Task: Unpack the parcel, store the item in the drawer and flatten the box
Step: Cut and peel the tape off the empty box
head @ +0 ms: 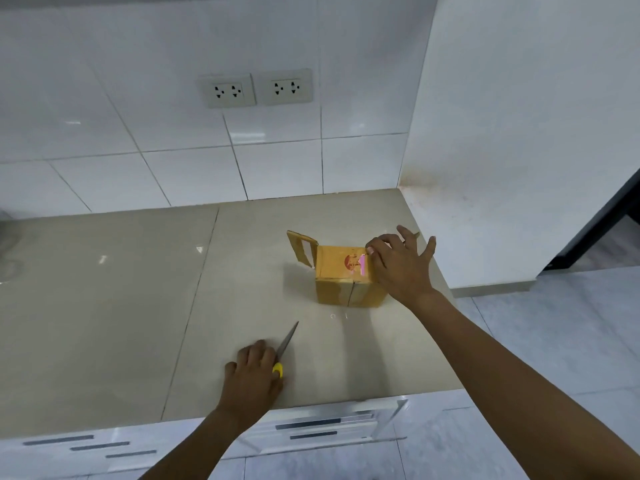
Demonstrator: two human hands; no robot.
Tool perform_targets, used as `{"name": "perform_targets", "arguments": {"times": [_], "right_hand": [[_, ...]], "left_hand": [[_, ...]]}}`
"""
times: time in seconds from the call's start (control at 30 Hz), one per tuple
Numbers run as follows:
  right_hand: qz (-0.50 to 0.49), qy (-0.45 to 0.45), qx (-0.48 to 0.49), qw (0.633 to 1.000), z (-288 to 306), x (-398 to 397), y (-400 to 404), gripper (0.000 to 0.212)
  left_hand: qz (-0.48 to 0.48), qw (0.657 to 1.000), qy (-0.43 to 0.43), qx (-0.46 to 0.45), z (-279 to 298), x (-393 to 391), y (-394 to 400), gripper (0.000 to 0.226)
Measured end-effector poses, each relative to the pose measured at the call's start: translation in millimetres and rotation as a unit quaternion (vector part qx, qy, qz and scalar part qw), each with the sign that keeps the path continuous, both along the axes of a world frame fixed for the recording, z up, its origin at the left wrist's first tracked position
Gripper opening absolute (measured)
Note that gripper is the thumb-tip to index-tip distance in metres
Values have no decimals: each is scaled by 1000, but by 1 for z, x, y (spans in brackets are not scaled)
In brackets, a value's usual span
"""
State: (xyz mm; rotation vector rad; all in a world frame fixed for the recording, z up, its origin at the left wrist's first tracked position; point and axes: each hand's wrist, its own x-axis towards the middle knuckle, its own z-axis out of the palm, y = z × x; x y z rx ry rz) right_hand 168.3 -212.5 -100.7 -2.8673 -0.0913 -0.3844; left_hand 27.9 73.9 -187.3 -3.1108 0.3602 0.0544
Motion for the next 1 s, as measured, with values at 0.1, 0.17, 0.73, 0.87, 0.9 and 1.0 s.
{"name": "perform_targets", "arguments": {"times": [0.1,0.17,0.73,0.87,0.9,1.0], "right_hand": [[0,1,4,1000,-1,1,-1,38],[8,4,10,1000,0,1,-2,30],[59,57,148,986,5,-3,-8,29],[62,62,142,986,3,-1,-10,30],[60,61,141,986,3,-1,-9,30],[57,58,134,988,3,-1,-8,30]], "left_hand": [[51,997,53,-20,5,11,-6,41],[60,996,66,21,4,20,-5,45],[-36,882,172,-438,134,91,-22,22],[-22,900,145,-410,146,118,-22,29],[-18,903,147,-403,147,122,-21,32],[-41,923,160,-347,148,130,-20,36]]}}
